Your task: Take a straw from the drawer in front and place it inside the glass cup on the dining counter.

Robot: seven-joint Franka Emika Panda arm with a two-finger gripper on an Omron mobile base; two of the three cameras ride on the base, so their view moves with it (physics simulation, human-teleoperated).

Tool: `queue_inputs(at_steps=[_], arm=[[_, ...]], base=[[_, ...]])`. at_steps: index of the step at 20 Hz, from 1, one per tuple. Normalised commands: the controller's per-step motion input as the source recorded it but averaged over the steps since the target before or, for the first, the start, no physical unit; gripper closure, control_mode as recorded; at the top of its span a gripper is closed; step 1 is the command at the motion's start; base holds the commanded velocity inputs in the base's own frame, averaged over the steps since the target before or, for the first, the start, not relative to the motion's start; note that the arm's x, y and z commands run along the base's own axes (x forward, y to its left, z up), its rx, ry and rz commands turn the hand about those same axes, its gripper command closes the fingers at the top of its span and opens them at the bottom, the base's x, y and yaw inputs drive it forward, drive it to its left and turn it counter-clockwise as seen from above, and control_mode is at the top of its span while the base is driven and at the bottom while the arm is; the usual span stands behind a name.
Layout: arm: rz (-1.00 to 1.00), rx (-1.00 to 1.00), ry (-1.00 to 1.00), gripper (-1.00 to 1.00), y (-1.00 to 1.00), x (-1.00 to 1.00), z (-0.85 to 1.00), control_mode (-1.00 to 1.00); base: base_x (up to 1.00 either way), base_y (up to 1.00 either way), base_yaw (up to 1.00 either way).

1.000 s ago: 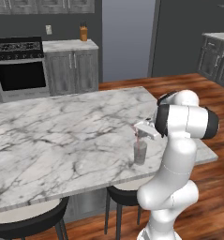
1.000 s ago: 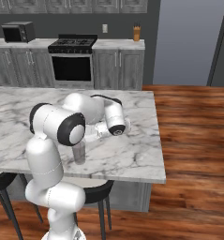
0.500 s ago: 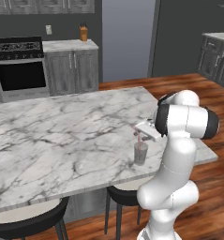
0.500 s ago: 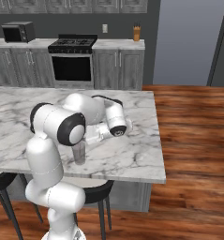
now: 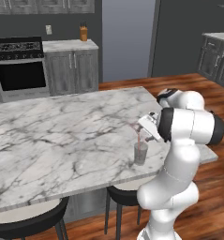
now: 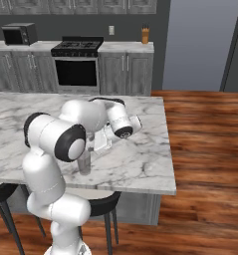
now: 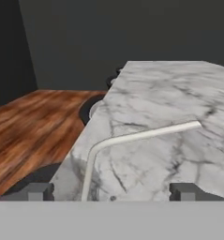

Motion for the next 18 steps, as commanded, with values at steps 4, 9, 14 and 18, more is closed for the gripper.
queue_inputs(at_steps=[4, 9, 14, 18], arm=[[-0.12, -0.28, -0.25, -1.0, -0.05, 0.0, 0.02, -1.0], [-0.14, -0.22, -0.09, -1.0, -0.31, 0.0, 0.25, -1.0], [-0.1, -0.13, 0.0, -1.0, -0.34, -0.34, 0.26, -1.0], [-0.06, -0.13, 0.01, -1.0, -0.28, -0.51, 0.5, -1.0]], base=[[0.0, 0.0, 0.0], [0.0, 0.0, 0.0], [0.0, 0.0, 0.0], [0.0, 0.0, 0.0]])
